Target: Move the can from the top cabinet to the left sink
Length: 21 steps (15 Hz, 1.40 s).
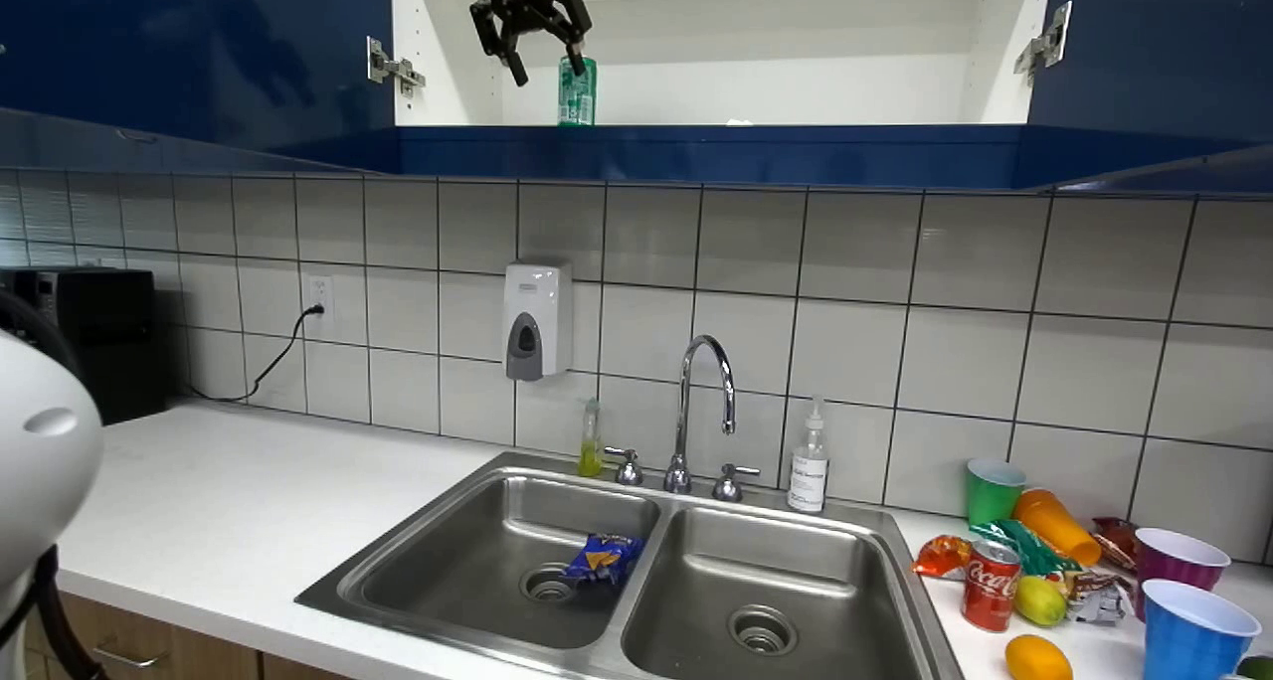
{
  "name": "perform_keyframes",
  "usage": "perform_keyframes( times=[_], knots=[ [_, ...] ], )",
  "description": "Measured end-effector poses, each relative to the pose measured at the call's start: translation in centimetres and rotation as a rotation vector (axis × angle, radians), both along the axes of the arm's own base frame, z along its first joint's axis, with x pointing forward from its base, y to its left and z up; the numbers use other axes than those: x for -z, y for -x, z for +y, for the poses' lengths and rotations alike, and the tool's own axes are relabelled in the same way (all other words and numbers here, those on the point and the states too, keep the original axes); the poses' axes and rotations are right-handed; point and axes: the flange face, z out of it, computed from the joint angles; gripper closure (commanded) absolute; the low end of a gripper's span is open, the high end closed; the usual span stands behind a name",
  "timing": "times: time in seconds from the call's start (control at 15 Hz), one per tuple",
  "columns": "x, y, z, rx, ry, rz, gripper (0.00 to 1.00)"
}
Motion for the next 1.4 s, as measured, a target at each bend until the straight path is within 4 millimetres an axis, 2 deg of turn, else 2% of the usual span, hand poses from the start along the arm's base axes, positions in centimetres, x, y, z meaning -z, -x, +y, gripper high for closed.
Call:
perform_keyframes(
  times=[0.6,1.4],
  knots=[
    [-0.4,-3.5,0.1,-0.013,0.015,-0.028,0.00],
    [-0.5,-6.6,0.6,-0.032,0.019,-0.038,0.00]
  ],
)
